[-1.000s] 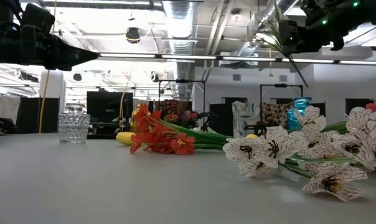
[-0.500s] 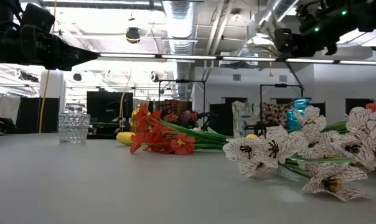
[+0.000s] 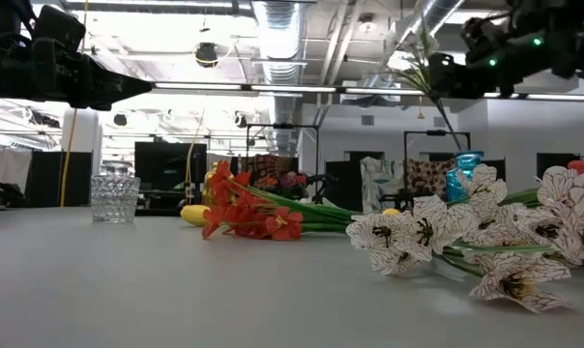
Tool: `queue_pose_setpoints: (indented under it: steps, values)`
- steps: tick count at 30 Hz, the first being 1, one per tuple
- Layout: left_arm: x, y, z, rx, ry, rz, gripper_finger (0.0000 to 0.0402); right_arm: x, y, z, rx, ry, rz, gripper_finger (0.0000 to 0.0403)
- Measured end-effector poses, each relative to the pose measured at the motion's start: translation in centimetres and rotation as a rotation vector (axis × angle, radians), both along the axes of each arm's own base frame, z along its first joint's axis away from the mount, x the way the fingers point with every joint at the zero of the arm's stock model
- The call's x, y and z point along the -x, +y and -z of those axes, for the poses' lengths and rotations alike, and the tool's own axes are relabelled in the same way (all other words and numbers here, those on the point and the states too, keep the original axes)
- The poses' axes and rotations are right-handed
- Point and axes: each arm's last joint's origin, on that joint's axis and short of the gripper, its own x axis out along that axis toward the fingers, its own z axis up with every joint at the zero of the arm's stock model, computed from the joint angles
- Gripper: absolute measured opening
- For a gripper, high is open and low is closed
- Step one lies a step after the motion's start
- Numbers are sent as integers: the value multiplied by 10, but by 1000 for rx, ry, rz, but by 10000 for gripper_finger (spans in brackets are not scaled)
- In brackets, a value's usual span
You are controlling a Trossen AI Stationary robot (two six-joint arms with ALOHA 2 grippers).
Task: Sort flowers into vase by color
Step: Put the top left white flowers into the blue vase
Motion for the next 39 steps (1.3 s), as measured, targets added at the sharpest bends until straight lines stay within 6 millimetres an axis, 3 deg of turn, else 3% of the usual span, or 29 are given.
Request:
queue_pose_setpoints:
  steps: [5, 15, 32, 39]
  values:
    - [0, 0, 0, 0, 1, 0, 2, 9, 6, 15, 51, -79, -21, 45]
    - [0, 0, 0, 3, 0, -1, 2, 14, 7, 35, 16, -48, -18, 46]
    - [0, 0, 0, 3, 0, 0, 2, 14, 8, 36, 9, -60, -19, 59]
    - [0, 0, 0, 3, 0, 0, 2, 14, 8, 35, 11, -60, -16, 116]
